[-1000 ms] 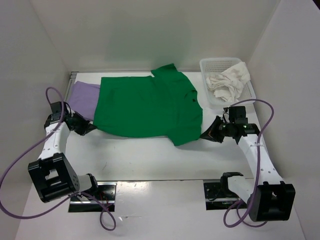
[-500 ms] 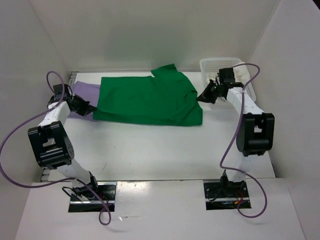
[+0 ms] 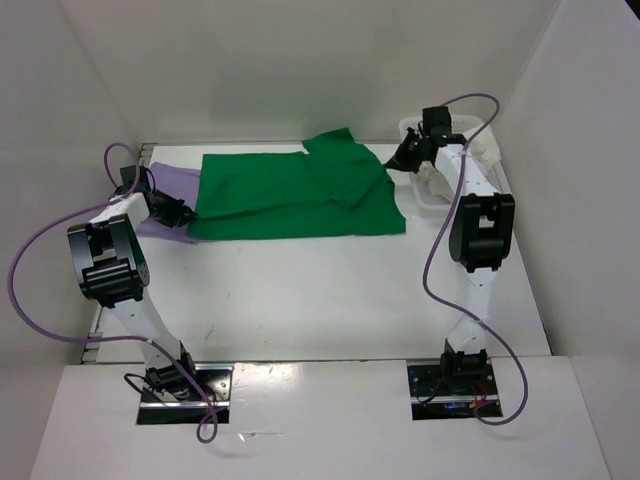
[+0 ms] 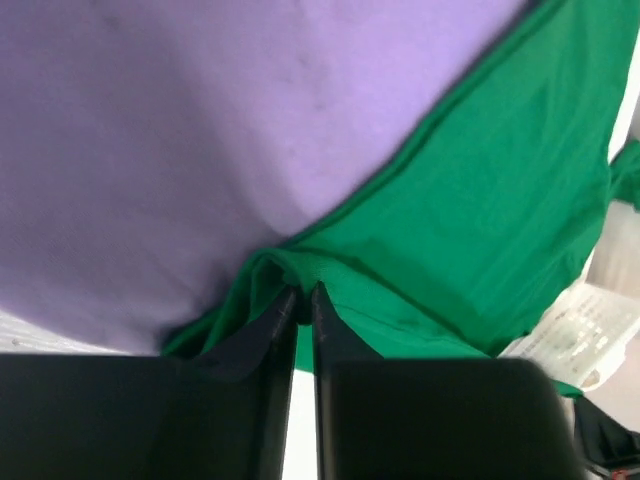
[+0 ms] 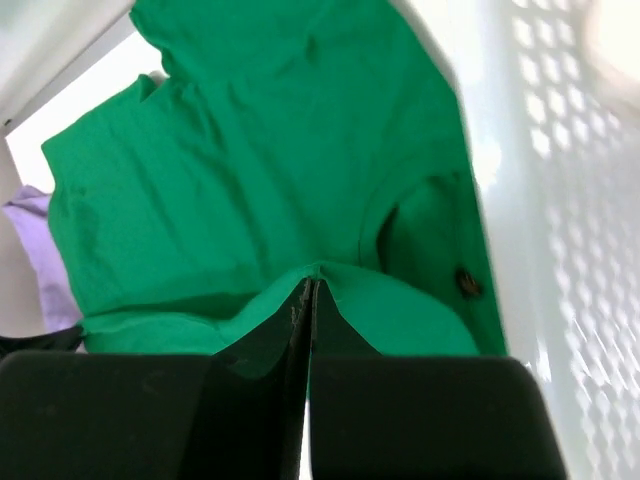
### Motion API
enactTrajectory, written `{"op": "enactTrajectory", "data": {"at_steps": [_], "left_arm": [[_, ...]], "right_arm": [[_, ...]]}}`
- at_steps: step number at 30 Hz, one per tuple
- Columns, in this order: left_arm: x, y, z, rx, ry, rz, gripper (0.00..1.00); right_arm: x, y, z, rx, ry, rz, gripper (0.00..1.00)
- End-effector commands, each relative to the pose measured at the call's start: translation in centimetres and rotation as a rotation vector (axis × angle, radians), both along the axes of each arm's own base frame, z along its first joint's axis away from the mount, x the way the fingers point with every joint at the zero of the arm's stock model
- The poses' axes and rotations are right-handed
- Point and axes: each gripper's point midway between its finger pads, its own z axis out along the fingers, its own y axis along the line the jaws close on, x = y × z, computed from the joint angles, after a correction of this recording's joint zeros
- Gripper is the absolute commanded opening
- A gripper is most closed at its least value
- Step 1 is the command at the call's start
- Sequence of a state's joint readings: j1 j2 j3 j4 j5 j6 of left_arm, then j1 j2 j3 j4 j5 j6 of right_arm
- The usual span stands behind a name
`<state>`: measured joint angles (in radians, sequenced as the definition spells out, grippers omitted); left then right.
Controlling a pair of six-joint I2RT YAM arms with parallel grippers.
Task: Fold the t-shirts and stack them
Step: Fold the flattened tshirt in 1/3 of the way
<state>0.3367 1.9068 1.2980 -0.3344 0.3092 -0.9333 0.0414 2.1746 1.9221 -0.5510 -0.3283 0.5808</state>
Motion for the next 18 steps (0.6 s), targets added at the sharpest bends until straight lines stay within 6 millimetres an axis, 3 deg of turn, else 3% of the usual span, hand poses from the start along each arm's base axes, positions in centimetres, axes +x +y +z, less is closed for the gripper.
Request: {"op": "enactTrajectory", "data": {"at_steps": [1, 3, 4, 5, 6, 7, 9, 11, 12, 13, 14, 15, 16, 17, 18], "left_arm": [[2.0, 0.9, 1.4, 0.023, -0.061, 0.040, 0.29], [2.0, 0.8, 2.7, 0.023, -0.092, 0.034, 0.40], [2.0, 1.2, 3.5, 0.029, -0.107, 0.043, 0.49], [1.7, 1.1, 4.7, 0.037, -0.132, 0.043, 0.51], [0.9, 1.7, 4.6, 0.046, -0.131, 0.062, 0.54], [0.3, 2.2, 6.0, 0.056, -0.158, 0.077, 0.55], [-0.8, 2.1, 6.3, 0.078, -0.160, 0.082, 0.55], [-2.7, 0.9, 5.8, 0.079, -0.150, 0.064, 0.51], [-3.5, 0.4, 5.2, 0.067, -0.137, 0.058, 0.46], [-4.0, -0.3, 5.4, 0.070, -0.147, 0.046, 0.44], [-5.3, -1.7, 3.7, 0.045, -0.106, 0.023, 0.42], [-5.7, -2.2, 3.0, 0.041, -0.094, 0.012, 0.40], [-5.9, -2.7, 3.0, 0.042, -0.100, 0.001, 0.40], [-6.1, -3.1, 2.7, 0.039, -0.091, -0.008, 0.40], [-6.1, -3.5, 2.1, 0.033, -0.076, -0.018, 0.40]], "right_arm": [[2.0, 1.4, 0.8, -0.039, -0.047, 0.026, 0.00], [1.9, 2.4, 0.8, -0.040, -0.041, 0.033, 0.06], [2.2, 2.2, 1.1, -0.049, -0.051, 0.023, 0.19], [1.8, 2.7, 1.6, -0.048, -0.057, 0.032, 0.24], [1.5, 2.6, 2.9, -0.052, -0.083, 0.025, 0.30], [1.1, 2.5, 3.5, -0.052, -0.088, 0.025, 0.32], [-0.4, 2.7, 5.0, -0.056, -0.124, 0.024, 0.37], [-2.0, 3.0, 5.5, -0.046, -0.129, 0.025, 0.39], [-3.8, 2.9, 5.2, -0.038, -0.127, 0.017, 0.39], [-4.7, 2.7, 4.8, -0.038, -0.124, 0.017, 0.26], [-6.9, 2.5, 1.8, -0.046, -0.054, 0.019, 0.17], [-7.7, 2.4, 1.4, -0.039, -0.050, 0.012, 0.08], [-8.8, 2.3, 2.0, -0.037, -0.065, 0.011, 0.03], [-10.8, 1.8, -0.8, -0.048, 0.001, -0.004, 0.00], [-11.4, 1.8, -1.4, -0.047, 0.000, -0.004, 0.00]]}}
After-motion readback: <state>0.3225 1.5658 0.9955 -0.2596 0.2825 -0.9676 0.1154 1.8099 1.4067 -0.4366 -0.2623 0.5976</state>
